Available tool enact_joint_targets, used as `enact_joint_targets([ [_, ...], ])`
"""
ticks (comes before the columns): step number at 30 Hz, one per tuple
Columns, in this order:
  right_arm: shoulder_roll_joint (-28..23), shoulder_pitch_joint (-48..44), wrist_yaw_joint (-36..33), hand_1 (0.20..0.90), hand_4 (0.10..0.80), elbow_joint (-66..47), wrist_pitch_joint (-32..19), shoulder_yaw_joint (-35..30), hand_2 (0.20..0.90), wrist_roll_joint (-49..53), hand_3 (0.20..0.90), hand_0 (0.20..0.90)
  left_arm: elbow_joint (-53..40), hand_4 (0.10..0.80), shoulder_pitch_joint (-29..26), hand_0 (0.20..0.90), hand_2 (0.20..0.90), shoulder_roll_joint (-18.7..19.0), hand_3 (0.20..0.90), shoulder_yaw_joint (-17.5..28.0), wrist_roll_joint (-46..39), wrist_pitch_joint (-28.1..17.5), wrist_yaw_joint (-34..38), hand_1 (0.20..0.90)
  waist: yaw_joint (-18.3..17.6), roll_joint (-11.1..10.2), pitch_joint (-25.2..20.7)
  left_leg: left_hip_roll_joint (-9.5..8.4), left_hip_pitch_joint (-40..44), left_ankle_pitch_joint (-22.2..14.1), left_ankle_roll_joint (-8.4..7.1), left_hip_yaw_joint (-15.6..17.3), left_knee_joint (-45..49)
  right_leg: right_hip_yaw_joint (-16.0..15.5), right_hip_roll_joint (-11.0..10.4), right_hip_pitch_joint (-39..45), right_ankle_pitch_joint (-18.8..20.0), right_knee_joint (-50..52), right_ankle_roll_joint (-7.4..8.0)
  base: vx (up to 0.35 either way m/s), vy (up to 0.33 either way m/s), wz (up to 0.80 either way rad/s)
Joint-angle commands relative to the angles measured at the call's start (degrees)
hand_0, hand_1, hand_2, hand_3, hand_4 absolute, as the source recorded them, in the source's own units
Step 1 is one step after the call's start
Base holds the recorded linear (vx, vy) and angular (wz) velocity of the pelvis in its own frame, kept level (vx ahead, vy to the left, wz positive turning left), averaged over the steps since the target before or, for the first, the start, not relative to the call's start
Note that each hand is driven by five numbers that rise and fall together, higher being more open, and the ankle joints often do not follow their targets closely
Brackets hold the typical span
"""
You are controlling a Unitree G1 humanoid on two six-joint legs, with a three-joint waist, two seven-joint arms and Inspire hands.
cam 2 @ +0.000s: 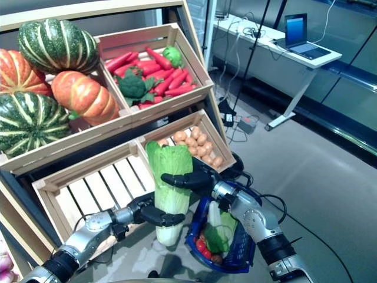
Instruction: Put vegetables into the basket
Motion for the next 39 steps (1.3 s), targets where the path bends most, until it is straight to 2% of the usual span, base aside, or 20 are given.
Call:
enact_joint_targets([
  [1, 5.37, -3.80, 1.68, 0.300, 0.400, -2.28, -6.02, 0.50, 0.300, 3.17, 0.300, 0.300, -2.27, 0.400, -8.18, 0.300, 0.300, -4.03, 0.300, 3.11, -1.69, -6.08, 1.32, 0.300, -0.70, -0.20, -3.13, -0.63, 1.13, -5.55, 1.42, 1.04, 0.10, 1.00, -0.50, -0.60, 0.87, 0.08, -1.75, -0.005, 0.005, -0.04],
  [13, 6.91, -4.36, 0.20, 0.300, 0.400, -3.75, -7.69, -0.37, 0.300, 1.87, 0.300, 0.300, -2.14, 0.400, -8.03, 0.300, 0.300, -5.92, 0.300, 4.29, -1.80, -6.22, 5.09, 0.300, -0.67, -0.20, -3.01, -0.63, 1.23, -5.67, 1.50, 0.92, 0.10, 1.17, -0.50, -0.54, 0.76, 0.08, -1.92, 0.000, 0.001, -0.01],
  [14, 6.86, -4.44, 0.16, 0.300, 0.400, -3.94, -7.62, -0.48, 0.300, 1.86, 0.300, 0.300, -2.24, 0.414, -7.89, 0.321, 0.321, -5.98, 0.321, 4.42, -1.69, -6.23, 5.30, 0.321, -0.66, -0.22, -3.05, -0.63, 1.21, -5.68, 1.48, 0.93, 0.10, 1.17, -0.50, -0.56, 0.73, 0.08, -1.91, 0.000, 0.000, 0.00],
  [15, 6.80, -4.45, 0.22, 0.300, 0.400, -4.03, -7.72, -0.57, 0.300, 1.87, 0.300, 0.300, -2.31, 0.442, -7.80, 0.364, 0.364, -6.03, 0.364, 4.55, -1.63, -6.24, 5.51, 0.364, -0.65, -0.23, -3.08, -0.62, 1.19, -5.69, 1.48, 0.97, 0.10, 1.17, -0.48, -0.57, 0.71, 0.08, -1.93, 0.000, 0.000, 0.00],
  [16, 6.84, -4.36, 0.29, 0.300, 0.400, -4.10, -7.85, -0.63, 0.300, 1.79, 0.300, 0.300, -2.33, 0.499, -7.67, 0.448, 0.448, -6.07, 0.448, 4.72, -1.61, -6.14, 5.63, 0.448, -0.65, -0.23, -3.10, -0.61, 1.21, -5.70, 1.48, 0.99, 0.10, 1.18, -0.48, -0.57, 0.70, 0.08, -1.94, 0.000, 0.000, 0.00],
  [17, 6.90, -4.41, 0.32, 0.300, 0.400, -4.19, -7.92, -0.70, 0.300, 1.69, 0.300, 0.300, -2.24, 0.612, -7.57, 0.618, 0.618, -6.17, 0.618, 4.82, -1.62, -5.74, 6.20, 0.618, -0.70, -0.25, -3.09, -0.59, 1.24, -5.69, 1.46, 1.03, 0.10, 1.22, -0.46, -0.58, 0.73, 0.08, -1.93, 0.000, 0.000, 0.00],
  [18, 7.00, -4.38, 0.25, 0.300, 0.400, -4.35, -7.88, -0.81, 0.300, 1.49, 0.300, 0.300, -2.07, 0.800, -7.57, 0.900, 0.900, -6.33, 0.900, 4.90, -1.61, -5.50, 6.55, 0.900, -0.70, -0.26, -3.11, -0.60, 1.22, -5.69, 1.47, 1.01, 0.10, 1.23, -0.46, -0.58, 0.70, 0.08, -1.94, 0.000, 0.000, 0.00],
  [27, 6.50, -5.24, -1.40, 0.300, 0.400, -4.78, -9.50, -2.05, 0.300, 0.73, 0.300, 0.300, -0.92, 0.800, -7.09, 0.900, 0.900, -6.80, 0.900, 5.62, -1.01, -3.80, 8.46, 0.900, -0.77, -0.31, -3.16, -0.47, 1.25, -5.71, 1.45, 1.28, 0.10, 1.36, -0.37, -0.63, 0.65, 0.08, -2.03, 0.000, 0.000, 0.00],
  [39, 2.55, -4.56, -4.10, 0.300, 0.400, -3.95, -11.67, -9.29, 0.300, -1.61, 0.300, 0.300, 2.31, 0.800, -4.46, 0.900, 0.900, -6.36, 0.900, 8.30, 0.17, -3.44, 9.92, 0.900, -1.82, -0.39, -3.02, 0.00, 1.41, -5.93, 1.37, 2.70, 0.10, 2.54, -0.12, -1.08, 0.90, 0.08, -1.95, 0.003, 0.000, -0.02],
])
